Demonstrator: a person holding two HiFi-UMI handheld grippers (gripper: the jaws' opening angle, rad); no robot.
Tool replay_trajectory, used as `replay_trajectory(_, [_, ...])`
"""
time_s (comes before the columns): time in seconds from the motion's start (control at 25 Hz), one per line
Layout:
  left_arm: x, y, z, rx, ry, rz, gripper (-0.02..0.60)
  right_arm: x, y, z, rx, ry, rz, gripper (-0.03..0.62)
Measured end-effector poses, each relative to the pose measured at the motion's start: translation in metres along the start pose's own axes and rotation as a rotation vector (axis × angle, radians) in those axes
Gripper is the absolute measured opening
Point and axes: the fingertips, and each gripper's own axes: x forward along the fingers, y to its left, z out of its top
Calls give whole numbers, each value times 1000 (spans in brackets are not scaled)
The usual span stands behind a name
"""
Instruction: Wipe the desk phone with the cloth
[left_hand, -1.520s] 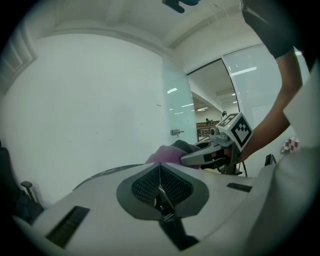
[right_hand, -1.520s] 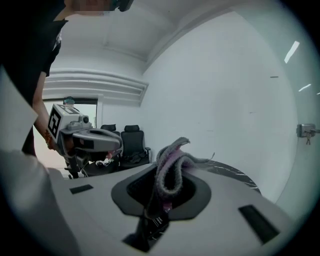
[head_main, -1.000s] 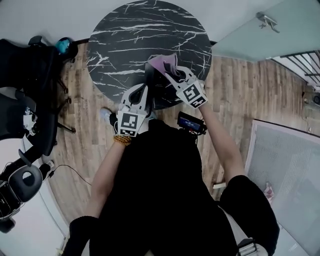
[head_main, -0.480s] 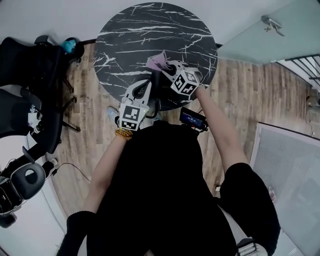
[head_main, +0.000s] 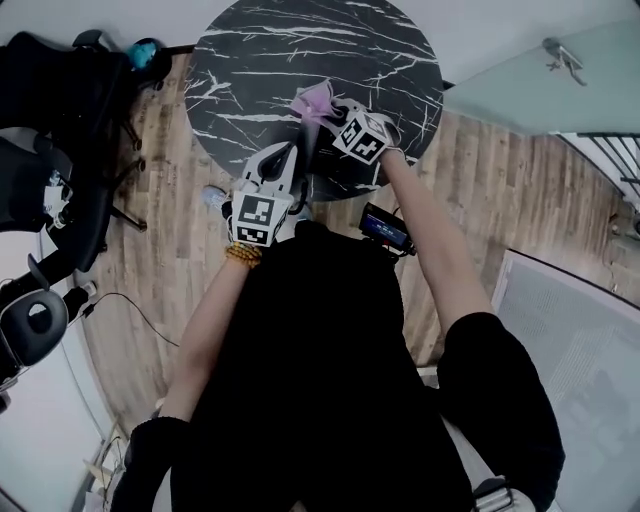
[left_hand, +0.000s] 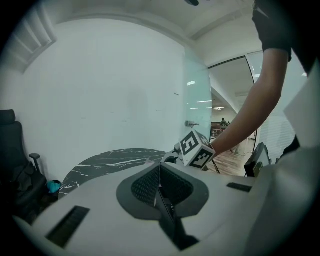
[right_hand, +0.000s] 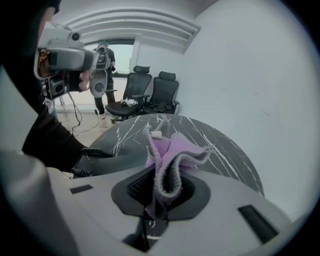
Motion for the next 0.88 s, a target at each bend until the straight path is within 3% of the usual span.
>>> replay_trajectory(0.16, [1, -2, -1, -18, 0, 7, 14, 2, 1, 0, 116, 0, 50, 55])
replay_trajectory(0.68, [13, -2, -3, -20, 21, -26, 14, 5, -4, 4, 216, 53, 85, 54])
replay_trajectory(0.88, [12, -7, -9, -19, 33, -38, 14, 7, -1, 0, 208, 45, 84, 55])
